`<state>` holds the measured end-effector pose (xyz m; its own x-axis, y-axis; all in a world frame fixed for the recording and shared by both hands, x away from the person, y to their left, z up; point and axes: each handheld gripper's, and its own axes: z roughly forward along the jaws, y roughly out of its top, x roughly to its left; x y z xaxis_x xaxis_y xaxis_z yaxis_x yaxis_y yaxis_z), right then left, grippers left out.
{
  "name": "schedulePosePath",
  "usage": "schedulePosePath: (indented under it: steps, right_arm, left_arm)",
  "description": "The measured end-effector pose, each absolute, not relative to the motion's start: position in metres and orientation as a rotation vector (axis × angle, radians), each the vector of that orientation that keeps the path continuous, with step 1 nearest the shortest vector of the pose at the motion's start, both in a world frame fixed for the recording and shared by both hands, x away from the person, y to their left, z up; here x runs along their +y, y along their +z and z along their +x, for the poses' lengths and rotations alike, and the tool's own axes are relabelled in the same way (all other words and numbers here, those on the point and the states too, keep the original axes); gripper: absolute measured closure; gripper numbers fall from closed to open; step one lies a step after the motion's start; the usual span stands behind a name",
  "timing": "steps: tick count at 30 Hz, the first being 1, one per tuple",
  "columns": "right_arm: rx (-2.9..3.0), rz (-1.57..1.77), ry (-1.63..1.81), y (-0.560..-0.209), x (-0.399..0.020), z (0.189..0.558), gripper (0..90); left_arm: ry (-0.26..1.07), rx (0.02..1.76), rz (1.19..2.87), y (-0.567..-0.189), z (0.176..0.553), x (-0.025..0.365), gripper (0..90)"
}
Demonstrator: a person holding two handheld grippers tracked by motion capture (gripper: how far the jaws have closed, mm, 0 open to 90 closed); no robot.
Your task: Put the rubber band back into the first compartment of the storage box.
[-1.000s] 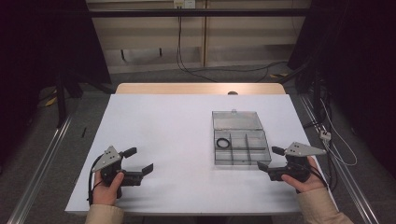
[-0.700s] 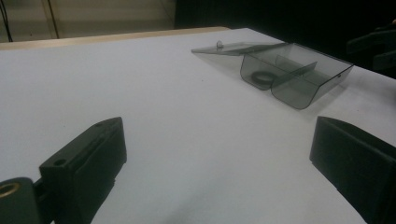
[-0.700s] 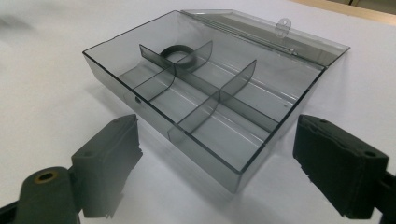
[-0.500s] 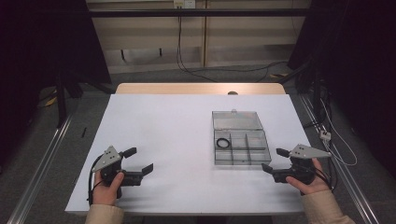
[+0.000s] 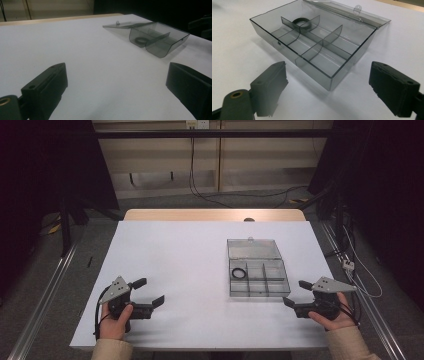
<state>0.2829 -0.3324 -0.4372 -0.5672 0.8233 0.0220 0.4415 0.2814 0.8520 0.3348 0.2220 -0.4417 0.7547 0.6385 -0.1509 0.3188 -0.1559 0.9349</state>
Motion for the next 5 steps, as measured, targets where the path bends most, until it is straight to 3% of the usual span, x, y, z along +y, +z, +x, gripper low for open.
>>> schedulePosePath:
  steps: [5]
  right_arm:
    - [2.129, 1.137, 1.210, -0.4376, -0.3329, 0.2831, 14.2]
  left_arm:
    - [0.330, 0.754, 1.757, -0.4418, 0.3352, 0.2211, 3.5]
